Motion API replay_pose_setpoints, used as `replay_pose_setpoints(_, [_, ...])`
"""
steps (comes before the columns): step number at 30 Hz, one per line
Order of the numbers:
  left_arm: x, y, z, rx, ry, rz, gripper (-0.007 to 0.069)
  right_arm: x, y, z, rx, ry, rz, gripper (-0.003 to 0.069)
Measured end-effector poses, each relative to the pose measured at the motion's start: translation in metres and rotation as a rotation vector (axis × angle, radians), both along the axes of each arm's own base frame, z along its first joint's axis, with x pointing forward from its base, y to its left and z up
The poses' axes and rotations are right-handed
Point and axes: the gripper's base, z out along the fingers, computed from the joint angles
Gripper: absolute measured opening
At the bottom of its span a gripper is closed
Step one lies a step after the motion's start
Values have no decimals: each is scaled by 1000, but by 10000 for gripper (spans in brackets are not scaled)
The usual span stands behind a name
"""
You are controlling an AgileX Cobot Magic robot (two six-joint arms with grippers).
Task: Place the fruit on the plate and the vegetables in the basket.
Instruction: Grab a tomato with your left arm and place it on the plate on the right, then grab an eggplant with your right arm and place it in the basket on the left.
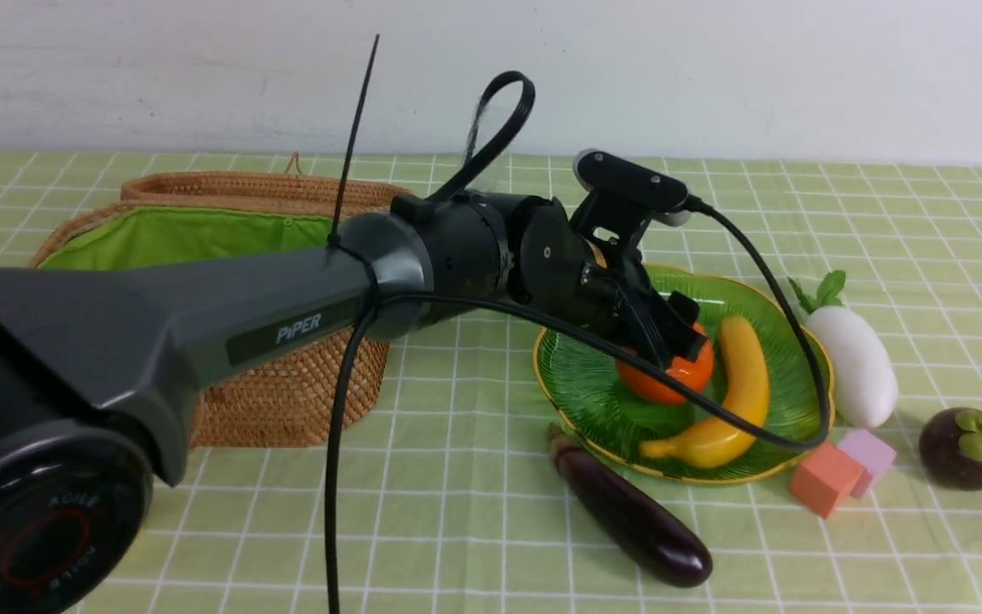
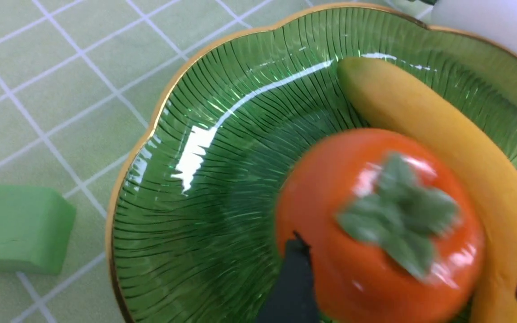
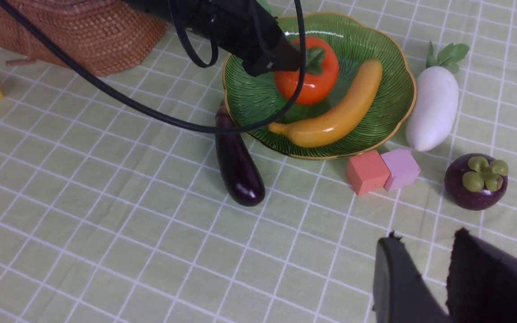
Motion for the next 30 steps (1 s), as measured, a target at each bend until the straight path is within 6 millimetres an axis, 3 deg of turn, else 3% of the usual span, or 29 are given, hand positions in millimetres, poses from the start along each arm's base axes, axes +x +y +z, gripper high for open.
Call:
replay_pose_setpoints(3, [-6,3,14,3,11,-14,662,0,0,0,0,0,0,192])
replay_pose_setpoints(6, [-16,9,37,4,29,-31,622,0,0,0,5,2,4,195])
replay_pose_setpoints(9, [-36,22,75,-5,69,-31,462,-1,2,0,18,6,13,195])
replay_pose_setpoints(10, [-37,23,77,-8,72,-30,449,-1,2,0,18,6,13,195])
replay_pose_setpoints(11, [-49,32,100,-19,71,-22,347,-1,3,0,26,9,19,195])
replay_pose_setpoints(13, [-63,44,124,-17,74,-20,179,1,5,0,34,21,27,195])
replay_pose_setpoints(16, [-89,64,154,-5,77,-21,6,9,8,-2,34,54,34,195])
replay_pose_setpoints(22, [-152,115,183,-51,71,17,-13,39,23,-10,40,185,59,195])
replay_pose_setpoints(23, [-157,119,181,-55,75,23,-13,43,25,-11,38,199,59,195])
replay_pose_setpoints(25, [-202,155,184,-119,25,42,-13,58,30,-16,30,245,60,195])
replay_pose_setpoints(26, [-202,154,185,-122,23,43,-13,59,30,-17,29,248,60,195])
replay_pose_setpoints(30, [-274,211,180,-236,-104,48,-13,90,46,-30,40,351,95,195])
